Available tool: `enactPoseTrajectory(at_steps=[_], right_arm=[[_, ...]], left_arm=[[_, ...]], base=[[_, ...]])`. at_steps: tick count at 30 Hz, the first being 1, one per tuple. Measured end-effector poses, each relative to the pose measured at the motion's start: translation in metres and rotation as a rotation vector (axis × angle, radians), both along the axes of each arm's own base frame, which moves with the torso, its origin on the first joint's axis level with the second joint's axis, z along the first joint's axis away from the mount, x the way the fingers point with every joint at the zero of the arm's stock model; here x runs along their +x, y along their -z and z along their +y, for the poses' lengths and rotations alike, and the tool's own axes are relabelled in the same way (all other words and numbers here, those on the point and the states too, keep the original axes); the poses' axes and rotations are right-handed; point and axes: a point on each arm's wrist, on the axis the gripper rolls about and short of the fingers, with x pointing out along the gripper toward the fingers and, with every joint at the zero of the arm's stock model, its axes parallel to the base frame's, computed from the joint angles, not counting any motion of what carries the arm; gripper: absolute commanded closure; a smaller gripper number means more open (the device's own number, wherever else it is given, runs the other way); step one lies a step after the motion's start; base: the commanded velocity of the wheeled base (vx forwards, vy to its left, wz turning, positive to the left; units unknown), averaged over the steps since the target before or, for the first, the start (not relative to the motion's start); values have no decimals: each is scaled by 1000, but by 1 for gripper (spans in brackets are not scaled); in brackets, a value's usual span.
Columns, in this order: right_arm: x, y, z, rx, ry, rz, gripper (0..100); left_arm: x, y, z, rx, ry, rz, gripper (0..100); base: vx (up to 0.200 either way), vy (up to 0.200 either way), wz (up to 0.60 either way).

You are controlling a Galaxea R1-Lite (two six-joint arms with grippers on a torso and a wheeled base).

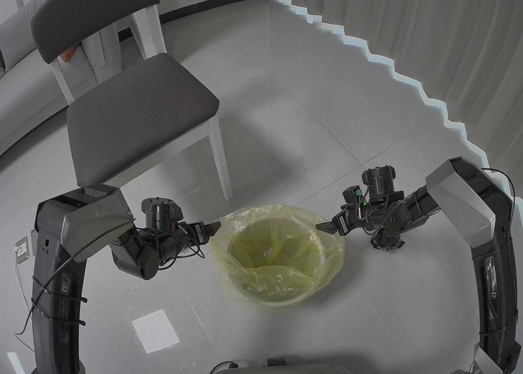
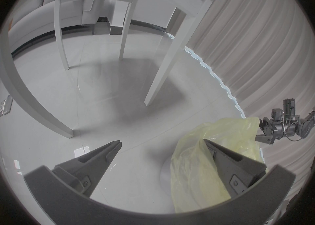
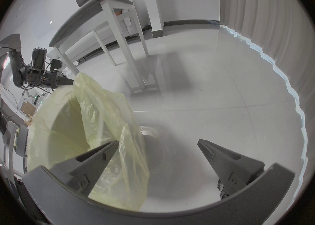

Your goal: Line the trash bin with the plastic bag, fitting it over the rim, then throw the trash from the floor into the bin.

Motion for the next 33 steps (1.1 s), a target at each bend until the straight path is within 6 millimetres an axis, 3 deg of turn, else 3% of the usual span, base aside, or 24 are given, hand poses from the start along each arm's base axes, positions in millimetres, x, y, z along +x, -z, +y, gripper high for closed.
enactPoseTrajectory(at_steps=[10,19,27,33], right_arm=[[8,31,-3,-13,14,53,0],[4,43,-16,-25,50,98,0],[-4,11,-36,-19,93,69,0],[-30,-25,-37,-15,85,49,0]], left_arm=[[7,19,0,18,-2,72,0],[-14,26,8,28,3,137,0],[-29,6,19,5,-2,101,0],[-34,-10,24,-17,-16,55,0]], base=[[0,0,0],[0,0,0],[0,0,0],[0,0,0]])
